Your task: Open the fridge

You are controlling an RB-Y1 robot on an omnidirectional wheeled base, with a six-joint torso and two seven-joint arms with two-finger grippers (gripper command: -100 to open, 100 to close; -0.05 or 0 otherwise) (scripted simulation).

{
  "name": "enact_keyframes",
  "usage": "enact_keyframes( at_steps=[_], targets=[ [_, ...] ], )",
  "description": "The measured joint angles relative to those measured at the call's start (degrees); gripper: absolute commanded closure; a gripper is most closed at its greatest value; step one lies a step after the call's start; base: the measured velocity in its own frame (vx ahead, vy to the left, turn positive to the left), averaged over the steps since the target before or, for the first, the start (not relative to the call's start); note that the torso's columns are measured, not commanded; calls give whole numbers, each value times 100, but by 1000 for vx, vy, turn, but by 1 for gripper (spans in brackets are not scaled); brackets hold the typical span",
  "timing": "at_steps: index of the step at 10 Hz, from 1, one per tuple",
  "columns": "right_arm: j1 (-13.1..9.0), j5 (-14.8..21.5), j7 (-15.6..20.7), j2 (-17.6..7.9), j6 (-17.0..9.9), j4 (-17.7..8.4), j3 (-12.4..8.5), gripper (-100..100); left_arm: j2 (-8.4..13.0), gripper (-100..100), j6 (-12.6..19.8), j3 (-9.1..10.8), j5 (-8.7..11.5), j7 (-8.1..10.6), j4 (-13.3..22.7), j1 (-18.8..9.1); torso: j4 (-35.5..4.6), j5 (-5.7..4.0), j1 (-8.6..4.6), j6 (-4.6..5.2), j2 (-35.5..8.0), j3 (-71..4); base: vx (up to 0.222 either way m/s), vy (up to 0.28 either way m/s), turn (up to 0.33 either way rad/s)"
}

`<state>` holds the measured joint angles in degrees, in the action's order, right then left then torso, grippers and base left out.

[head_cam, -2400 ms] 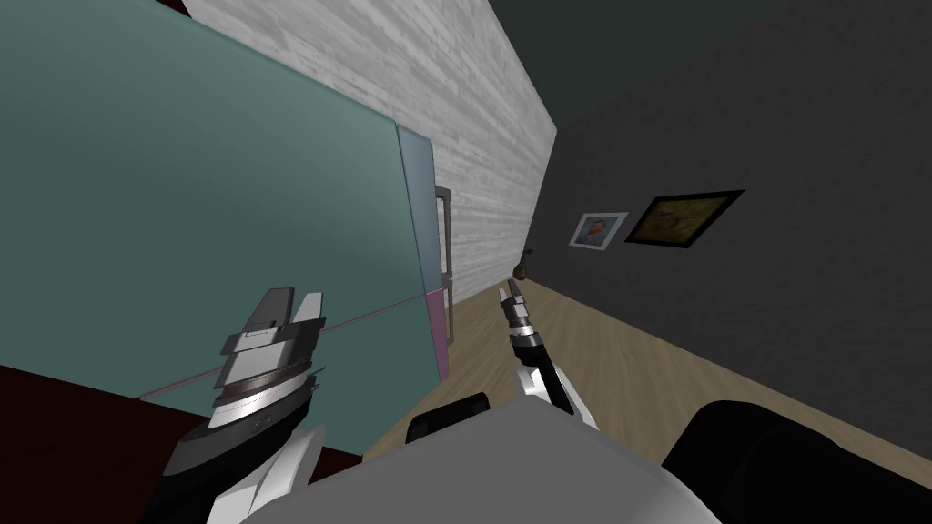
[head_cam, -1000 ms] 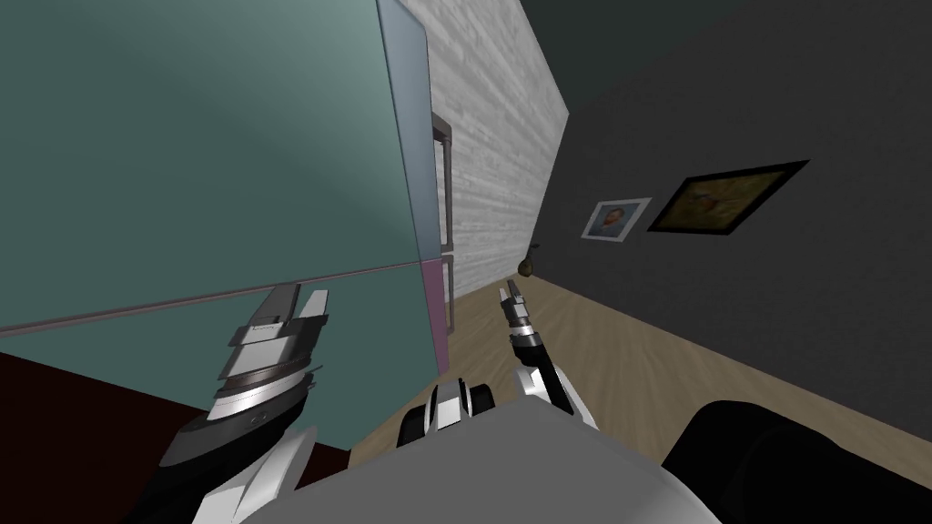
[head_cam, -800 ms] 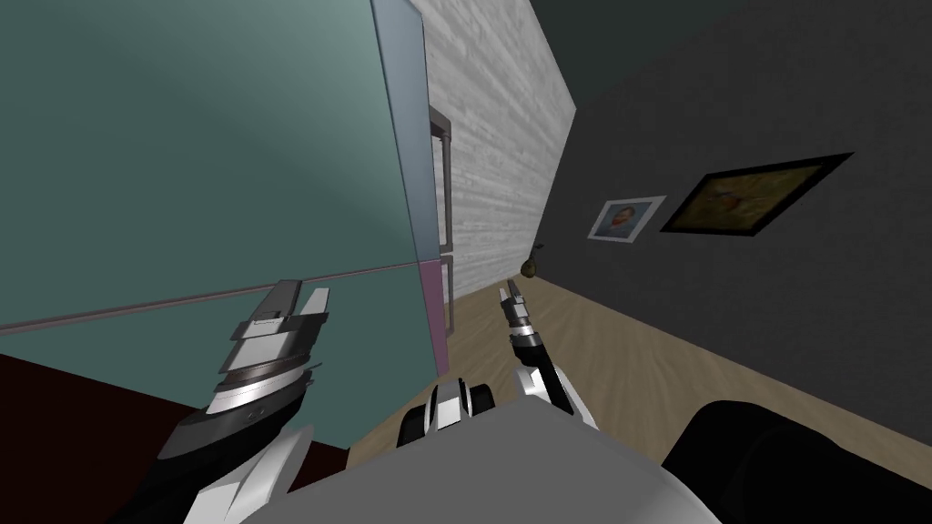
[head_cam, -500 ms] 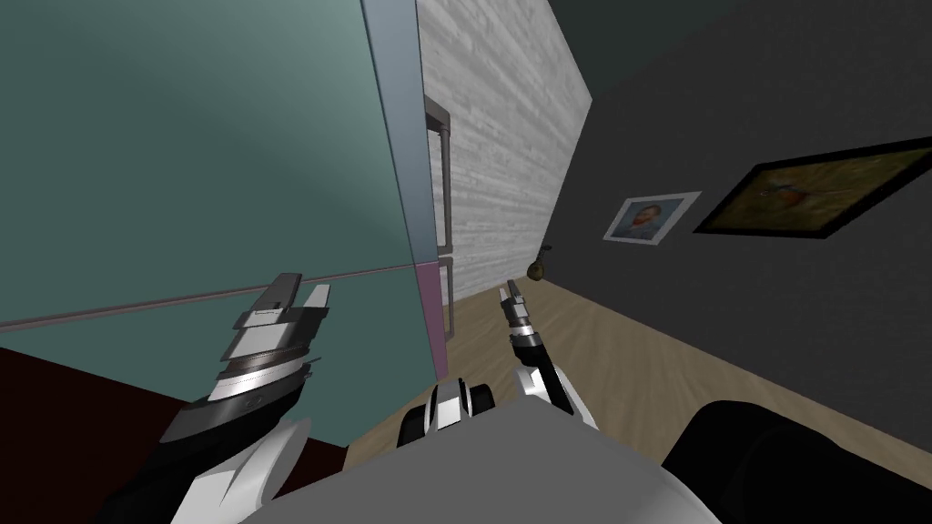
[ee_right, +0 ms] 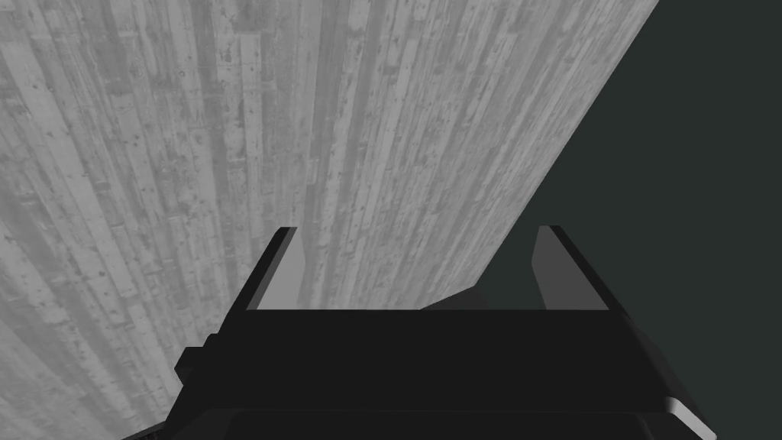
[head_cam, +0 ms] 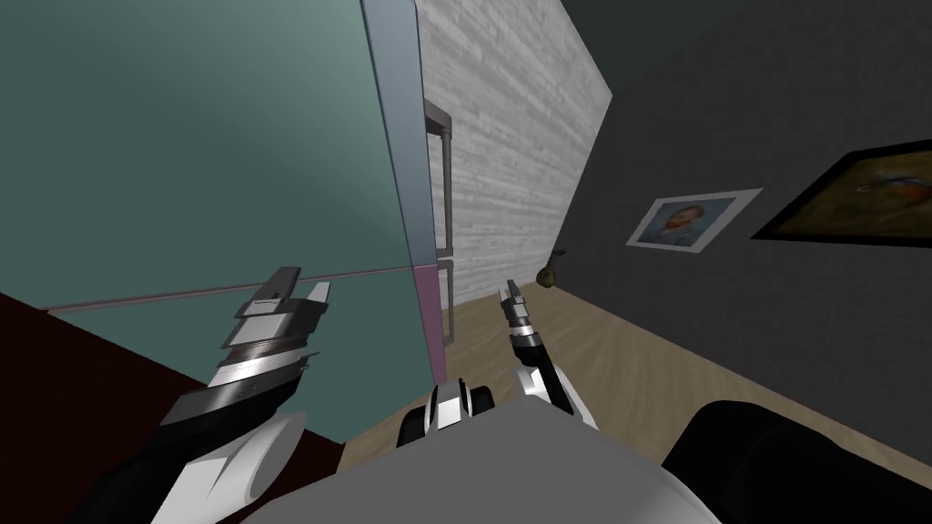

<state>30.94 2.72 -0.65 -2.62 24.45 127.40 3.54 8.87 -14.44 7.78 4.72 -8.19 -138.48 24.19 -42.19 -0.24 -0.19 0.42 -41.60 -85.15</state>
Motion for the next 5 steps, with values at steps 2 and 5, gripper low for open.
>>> enact_keyframes(
  at_steps=[2, 5],
  targets=[
    [1, 0, 0, 0, 0, 0, 0, 0, 10, -100, 324, 53, 212, 7, -60, -106, -1, -9, -12, -3, 23, -18, 65, -104, 176],
    [0, 0, 0, 0, 0, 0, 0, 0, 22, -100, 705, 178, 425, 9, -97, -272, 17, -14, -45, 34, 37, -23, 33, -83, 135]
  ],
)
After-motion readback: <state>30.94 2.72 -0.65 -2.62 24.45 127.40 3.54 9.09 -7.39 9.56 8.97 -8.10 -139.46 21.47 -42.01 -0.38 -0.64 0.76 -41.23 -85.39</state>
